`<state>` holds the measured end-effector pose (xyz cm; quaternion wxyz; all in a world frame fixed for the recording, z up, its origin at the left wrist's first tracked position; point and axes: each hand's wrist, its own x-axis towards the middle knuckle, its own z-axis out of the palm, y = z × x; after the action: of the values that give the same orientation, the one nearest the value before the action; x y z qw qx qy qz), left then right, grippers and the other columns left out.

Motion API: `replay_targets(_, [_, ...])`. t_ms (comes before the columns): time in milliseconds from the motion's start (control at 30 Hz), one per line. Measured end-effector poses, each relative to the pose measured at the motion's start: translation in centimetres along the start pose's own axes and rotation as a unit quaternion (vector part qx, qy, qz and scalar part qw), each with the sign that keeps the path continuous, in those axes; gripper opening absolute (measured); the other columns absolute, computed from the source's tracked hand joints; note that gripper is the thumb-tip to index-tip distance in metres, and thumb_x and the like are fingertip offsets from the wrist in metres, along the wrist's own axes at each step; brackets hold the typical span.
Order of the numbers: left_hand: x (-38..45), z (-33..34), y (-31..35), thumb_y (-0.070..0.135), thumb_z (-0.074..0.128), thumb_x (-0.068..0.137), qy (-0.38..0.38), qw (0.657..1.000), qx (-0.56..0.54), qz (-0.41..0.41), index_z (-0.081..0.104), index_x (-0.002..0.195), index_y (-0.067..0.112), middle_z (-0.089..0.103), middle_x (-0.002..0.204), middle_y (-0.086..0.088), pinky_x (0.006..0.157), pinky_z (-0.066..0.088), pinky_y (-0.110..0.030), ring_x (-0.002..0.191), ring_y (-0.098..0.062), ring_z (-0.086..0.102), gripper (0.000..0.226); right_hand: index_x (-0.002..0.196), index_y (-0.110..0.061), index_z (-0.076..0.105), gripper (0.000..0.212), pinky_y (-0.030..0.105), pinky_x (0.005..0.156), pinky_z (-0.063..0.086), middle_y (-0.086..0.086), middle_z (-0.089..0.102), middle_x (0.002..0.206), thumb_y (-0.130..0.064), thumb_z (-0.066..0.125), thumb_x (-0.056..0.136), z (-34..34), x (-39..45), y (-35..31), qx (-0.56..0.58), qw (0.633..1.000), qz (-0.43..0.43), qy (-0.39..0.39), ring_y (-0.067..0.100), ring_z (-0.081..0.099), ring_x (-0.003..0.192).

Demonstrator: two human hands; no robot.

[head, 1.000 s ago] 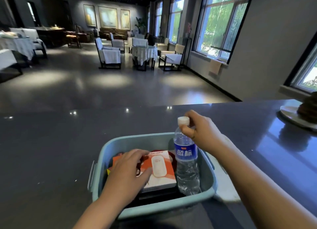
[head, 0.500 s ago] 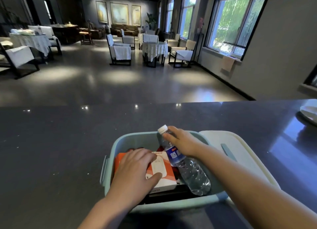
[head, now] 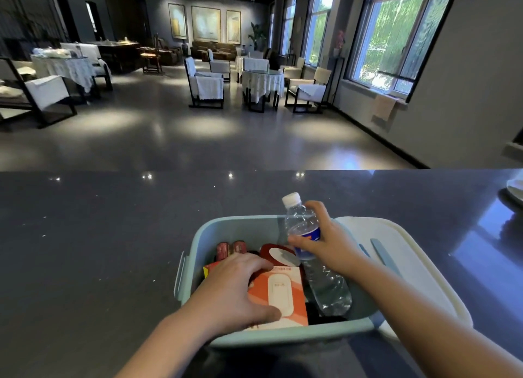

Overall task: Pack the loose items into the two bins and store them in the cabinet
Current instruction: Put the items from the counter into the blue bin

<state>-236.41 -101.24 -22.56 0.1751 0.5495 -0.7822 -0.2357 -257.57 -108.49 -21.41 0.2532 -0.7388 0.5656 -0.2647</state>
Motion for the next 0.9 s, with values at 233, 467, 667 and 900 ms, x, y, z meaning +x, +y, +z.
replay_targets(233, [-0.3,0.0,0.0,0.05,0.066,0.077,0.104,0.992,-0.059,-0.035,0.064,0.102,0.038,0.061,0.102,0.027,0.086,0.046,-0.017,0.096,0.009,0.054,0.028,0.141,-0.037,0.028,0.076,0.022,0.08,0.052,-0.005,0.061,0.119,-0.047,0.071,0.08,0.4,0.7,-0.9,-0.062,0.995,-0.02,-0.07,0.009,0.061,0.095])
replay_targets(467, [-1.0,-0.2,-0.1,0.021,0.065,0.086,0.221,0.952,-0.204,-0.066,0.067,0.078,0.033,0.065,0.082,0.018,0.064,0.052,-0.021,0.072,-0.003,0.063,0.014,0.145,-0.045,0.02,0.085,0.041,0.1,0.047,-0.005,0.036,0.143,-0.054,0.069,0.077,2.6,2.0,-0.6,-0.125,0.983,-0.018,-0.132,0.017,0.045,0.124])
replay_targets(667, [-0.7,-0.2,0.0,0.02,0.064,0.086,0.21,0.956,-0.192,-0.072,0.066,0.083,0.032,0.064,0.084,0.014,0.056,0.047,-0.012,0.069,-0.003,0.063,0.012,0.146,-0.039,0.024,0.082,0.044,0.1,0.045,-0.004,0.043,0.139,-0.052,0.069,0.079,2.5,2.9,-0.9,-0.126,0.977,-0.018,-0.169,0.018,0.047,0.121])
replay_targets(900, [-0.7,0.0,-0.3,0.032,0.061,0.087,0.173,0.974,-0.127,-0.078,0.064,0.093,0.039,0.059,0.098,0.024,0.078,0.052,-0.021,0.089,0.005,0.058,0.009,0.14,-0.032,0.019,0.093,0.037,0.091,0.053,-0.003,0.047,0.133,-0.046,0.078,0.07,3.0,1.7,-0.3,-0.069,0.987,0.005,-0.142,0.014,0.055,0.111])
